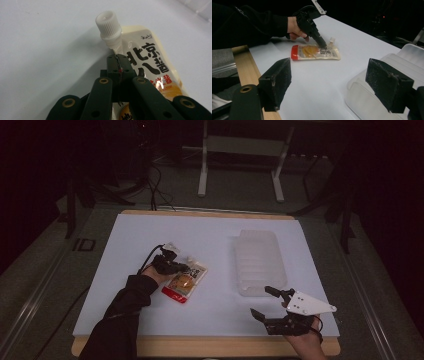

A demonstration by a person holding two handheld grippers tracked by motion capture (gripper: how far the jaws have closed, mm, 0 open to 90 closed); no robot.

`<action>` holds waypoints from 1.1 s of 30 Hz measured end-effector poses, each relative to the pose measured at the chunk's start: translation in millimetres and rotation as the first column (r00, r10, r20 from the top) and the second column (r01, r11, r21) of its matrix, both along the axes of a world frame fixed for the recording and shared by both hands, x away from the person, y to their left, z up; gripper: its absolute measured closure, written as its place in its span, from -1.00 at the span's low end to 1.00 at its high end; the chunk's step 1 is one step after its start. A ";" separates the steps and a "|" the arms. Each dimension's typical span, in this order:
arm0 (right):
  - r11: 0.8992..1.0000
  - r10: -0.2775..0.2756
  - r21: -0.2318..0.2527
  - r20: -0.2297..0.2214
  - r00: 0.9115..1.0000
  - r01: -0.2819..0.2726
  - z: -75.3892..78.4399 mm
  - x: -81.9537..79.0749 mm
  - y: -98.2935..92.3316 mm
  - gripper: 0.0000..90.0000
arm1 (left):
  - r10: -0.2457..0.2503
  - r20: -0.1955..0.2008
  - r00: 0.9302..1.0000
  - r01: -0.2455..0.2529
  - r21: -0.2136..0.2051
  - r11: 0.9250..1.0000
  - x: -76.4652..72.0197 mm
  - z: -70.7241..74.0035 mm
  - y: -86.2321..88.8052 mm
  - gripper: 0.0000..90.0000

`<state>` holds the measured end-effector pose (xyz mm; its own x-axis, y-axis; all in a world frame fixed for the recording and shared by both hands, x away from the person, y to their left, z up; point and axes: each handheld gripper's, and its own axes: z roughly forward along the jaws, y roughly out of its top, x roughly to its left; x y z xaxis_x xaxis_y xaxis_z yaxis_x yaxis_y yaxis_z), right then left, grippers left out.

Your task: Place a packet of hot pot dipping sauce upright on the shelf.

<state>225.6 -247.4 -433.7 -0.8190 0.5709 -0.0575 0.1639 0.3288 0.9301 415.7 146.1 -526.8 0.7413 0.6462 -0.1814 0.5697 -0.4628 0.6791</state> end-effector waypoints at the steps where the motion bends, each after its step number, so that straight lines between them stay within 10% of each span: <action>1: 1.000 0.000 -0.002 -0.001 1.000 0.000 -0.1 0.1 0.0 -0.54 | -0.001 0.003 1.000 0.001 -0.001 1.000 -0.7 1.2 0.1 1.00; 33: 1.000 0.020 0.003 -0.039 0.999 -0.020 -0.6 3.6 0.3 -0.71 | -0.043 0.099 0.994 0.056 -0.126 0.990 -41.9 61.9 0.1 1.00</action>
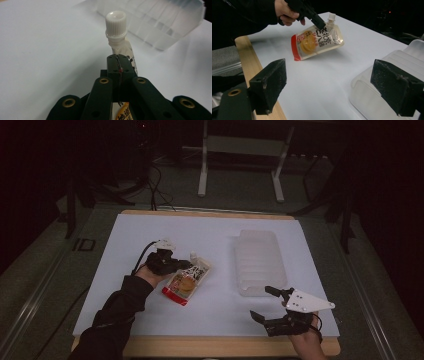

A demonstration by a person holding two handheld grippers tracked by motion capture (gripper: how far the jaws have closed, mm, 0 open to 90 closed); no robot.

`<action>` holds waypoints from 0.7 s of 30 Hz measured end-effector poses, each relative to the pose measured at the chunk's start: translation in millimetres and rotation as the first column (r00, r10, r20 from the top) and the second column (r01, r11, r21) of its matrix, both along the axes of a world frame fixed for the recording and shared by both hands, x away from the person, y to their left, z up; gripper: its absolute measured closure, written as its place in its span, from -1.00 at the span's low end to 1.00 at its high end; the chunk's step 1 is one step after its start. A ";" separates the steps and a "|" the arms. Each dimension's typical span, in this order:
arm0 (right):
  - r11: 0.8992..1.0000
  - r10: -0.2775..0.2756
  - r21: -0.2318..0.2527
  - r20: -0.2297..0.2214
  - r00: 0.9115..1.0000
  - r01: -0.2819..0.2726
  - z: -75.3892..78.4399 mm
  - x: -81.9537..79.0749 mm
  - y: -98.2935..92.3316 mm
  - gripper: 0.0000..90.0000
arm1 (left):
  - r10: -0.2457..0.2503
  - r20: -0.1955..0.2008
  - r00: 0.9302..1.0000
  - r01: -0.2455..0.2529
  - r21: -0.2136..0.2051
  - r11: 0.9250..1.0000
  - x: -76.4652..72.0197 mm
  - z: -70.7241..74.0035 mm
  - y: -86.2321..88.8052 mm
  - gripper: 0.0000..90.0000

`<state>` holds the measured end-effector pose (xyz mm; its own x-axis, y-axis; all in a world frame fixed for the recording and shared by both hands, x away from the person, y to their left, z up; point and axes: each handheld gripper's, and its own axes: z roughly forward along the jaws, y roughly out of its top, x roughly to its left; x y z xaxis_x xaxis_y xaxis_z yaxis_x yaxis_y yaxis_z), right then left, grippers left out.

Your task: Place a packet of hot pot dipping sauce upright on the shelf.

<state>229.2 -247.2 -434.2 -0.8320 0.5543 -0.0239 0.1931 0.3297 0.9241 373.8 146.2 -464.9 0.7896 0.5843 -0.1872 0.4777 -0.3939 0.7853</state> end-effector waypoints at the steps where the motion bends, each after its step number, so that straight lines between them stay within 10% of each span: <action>1: 1.000 0.003 0.002 -0.005 1.000 -0.003 -0.2 0.3 0.1 -0.71 | -0.007 -0.006 1.000 0.007 -0.008 1.000 -0.5 0.8 0.1 1.00; 21: 0.998 0.067 -0.011 0.008 0.998 -0.067 3.1 3.6 2.8 -0.68 | -0.038 0.079 0.996 0.047 -0.113 0.992 -26.1 33.7 -3.9 1.00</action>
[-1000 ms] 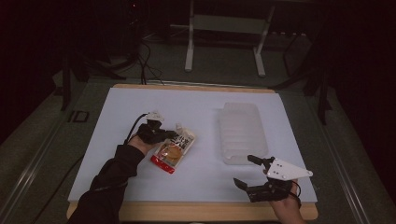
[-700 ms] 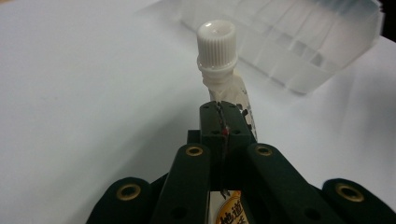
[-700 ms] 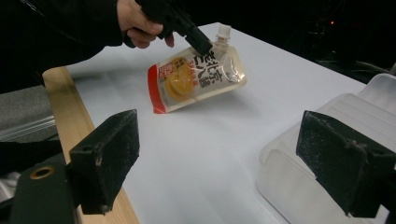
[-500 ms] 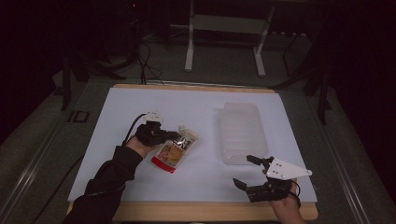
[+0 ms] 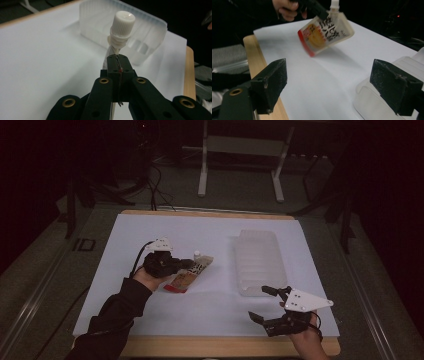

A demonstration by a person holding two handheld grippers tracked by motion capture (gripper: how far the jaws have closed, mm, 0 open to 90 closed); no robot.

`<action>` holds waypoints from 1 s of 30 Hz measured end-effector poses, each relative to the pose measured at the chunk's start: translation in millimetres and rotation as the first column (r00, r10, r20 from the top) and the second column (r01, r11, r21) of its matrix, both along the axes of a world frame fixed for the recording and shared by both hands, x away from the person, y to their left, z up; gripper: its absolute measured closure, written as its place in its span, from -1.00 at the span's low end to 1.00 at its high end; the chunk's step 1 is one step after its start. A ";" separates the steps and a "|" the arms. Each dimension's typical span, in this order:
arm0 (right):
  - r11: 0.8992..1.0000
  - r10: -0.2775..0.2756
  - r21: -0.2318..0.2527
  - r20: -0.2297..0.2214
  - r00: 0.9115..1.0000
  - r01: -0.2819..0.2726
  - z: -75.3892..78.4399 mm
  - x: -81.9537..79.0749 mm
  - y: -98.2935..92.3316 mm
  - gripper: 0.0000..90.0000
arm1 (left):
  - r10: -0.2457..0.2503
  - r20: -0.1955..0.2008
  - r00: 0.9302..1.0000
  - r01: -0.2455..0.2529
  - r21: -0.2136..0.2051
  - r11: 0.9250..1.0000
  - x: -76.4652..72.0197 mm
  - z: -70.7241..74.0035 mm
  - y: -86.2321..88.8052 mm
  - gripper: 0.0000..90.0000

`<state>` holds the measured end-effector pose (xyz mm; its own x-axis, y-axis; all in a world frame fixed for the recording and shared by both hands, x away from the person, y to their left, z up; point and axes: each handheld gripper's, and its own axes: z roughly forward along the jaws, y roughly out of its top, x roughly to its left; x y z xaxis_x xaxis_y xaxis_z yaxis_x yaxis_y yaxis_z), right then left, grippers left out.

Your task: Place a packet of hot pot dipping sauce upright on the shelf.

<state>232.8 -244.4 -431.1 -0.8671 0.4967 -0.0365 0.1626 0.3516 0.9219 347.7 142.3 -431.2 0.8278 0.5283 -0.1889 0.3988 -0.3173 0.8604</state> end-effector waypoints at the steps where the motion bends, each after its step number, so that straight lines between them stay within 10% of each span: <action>1: 1.000 0.007 0.008 -0.009 1.000 -0.007 1.8 1.8 -0.5 -0.68 | -0.003 0.018 1.000 0.003 -0.014 1.000 -1.5 5.2 -2.1 1.00; 15: 0.999 0.037 -0.021 -0.146 0.989 -0.040 26.1 26.7 -14.3 -0.69 | -0.037 0.066 0.997 0.044 -0.105 0.993 -12.1 28.8 -16.0 1.00; 19: 0.993 0.096 -0.038 -0.225 0.970 -0.107 32.6 37.7 -13.7 -0.65 | -0.054 0.074 0.996 0.063 -0.125 0.990 -16.9 33.5 -20.7 1.00; 24: 0.987 0.151 -0.027 -0.235 0.960 -0.161 43.2 47.3 -12.4 -0.70 | -0.080 0.084 0.993 0.092 -0.159 0.983 -23.3 40.1 -24.7 1.00; 30: 0.980 0.164 -0.082 -0.173 0.971 -0.180 66.8 53.9 -5.9 -0.66 | -0.104 0.103 0.989 0.120 -0.171 0.978 -30.5 45.4 -30.7 1.00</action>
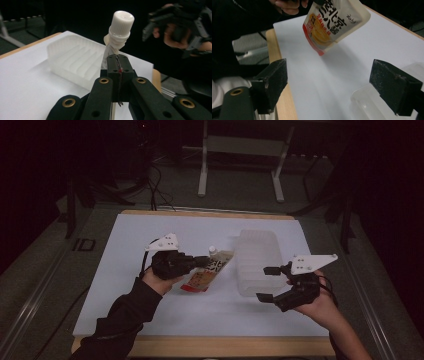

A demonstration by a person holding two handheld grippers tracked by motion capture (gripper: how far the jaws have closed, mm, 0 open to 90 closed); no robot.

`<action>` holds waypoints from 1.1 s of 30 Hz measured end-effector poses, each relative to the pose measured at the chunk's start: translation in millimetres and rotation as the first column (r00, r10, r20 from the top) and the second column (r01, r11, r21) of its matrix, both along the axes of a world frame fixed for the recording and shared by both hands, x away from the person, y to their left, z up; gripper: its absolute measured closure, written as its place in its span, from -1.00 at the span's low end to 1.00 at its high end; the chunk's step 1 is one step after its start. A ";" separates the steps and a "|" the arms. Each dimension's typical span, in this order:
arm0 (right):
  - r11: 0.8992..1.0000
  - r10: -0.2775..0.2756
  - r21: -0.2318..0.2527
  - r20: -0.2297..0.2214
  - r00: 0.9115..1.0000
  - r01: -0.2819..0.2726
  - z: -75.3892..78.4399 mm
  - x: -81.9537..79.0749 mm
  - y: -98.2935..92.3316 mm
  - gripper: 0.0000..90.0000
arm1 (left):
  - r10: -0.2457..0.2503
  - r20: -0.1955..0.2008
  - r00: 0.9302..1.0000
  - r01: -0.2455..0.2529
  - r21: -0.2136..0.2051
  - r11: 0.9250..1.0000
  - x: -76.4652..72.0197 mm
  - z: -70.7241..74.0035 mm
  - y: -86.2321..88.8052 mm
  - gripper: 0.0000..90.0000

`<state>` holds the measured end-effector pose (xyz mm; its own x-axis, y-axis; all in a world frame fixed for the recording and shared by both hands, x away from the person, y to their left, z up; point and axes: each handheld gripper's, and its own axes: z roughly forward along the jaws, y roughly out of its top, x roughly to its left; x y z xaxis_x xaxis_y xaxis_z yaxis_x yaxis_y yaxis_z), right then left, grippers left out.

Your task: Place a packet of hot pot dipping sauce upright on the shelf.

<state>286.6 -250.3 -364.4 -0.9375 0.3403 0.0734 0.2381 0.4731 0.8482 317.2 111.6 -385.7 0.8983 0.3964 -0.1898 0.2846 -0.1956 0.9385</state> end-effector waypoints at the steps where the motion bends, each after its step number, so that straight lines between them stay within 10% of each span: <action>1: 1.000 0.005 -0.012 0.006 1.000 -0.005 3.0 1.6 1.2 -0.60 | -0.013 -0.010 1.000 0.013 -0.009 1.000 -0.6 0.5 -0.4 1.00; 11: 0.978 0.127 -0.181 0.136 0.983 -0.101 27.0 20.2 8.9 -0.16 | -0.064 -0.005 0.998 0.064 -0.030 0.997 -11.4 3.1 -7.0 1.00; 33: 0.965 0.252 -0.098 0.090 0.963 -0.244 36.6 35.7 31.1 -0.17 | -0.162 0.050 0.986 0.169 -0.199 0.965 -27.6 9.1 -5.4 1.00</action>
<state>322.3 -219.2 -327.8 -0.9943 0.0970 -0.0453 0.0192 0.5779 0.8159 289.6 106.2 -376.6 0.9552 0.1985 -0.2194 0.2321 -0.0428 0.9718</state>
